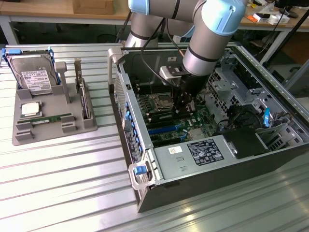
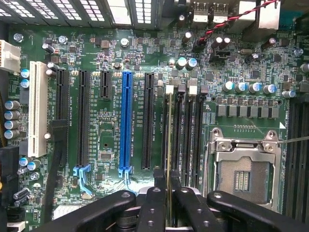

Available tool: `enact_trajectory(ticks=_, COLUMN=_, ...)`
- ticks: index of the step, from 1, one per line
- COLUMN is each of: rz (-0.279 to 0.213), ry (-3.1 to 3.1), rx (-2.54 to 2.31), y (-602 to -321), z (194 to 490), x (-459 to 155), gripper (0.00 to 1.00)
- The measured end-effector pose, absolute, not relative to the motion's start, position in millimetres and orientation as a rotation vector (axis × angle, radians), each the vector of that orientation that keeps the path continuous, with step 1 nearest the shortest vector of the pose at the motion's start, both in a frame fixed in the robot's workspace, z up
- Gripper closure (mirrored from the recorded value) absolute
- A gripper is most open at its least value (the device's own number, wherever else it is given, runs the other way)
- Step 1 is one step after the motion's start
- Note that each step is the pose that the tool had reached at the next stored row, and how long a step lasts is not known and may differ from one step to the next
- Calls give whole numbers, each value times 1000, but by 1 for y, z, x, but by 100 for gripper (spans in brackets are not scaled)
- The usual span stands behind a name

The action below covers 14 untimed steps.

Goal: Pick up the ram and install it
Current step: 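Insert the ram into the slot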

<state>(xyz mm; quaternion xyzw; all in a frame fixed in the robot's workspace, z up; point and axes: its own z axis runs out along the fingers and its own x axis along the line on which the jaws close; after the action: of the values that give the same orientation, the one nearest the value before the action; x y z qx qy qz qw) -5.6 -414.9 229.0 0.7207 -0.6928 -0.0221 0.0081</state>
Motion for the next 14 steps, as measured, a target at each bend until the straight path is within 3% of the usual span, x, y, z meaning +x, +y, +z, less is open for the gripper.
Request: enact_trajectory(ticks=14, rz=-69, ry=-2167, rx=2251, y=-415, z=228, x=-8, gripper=86)
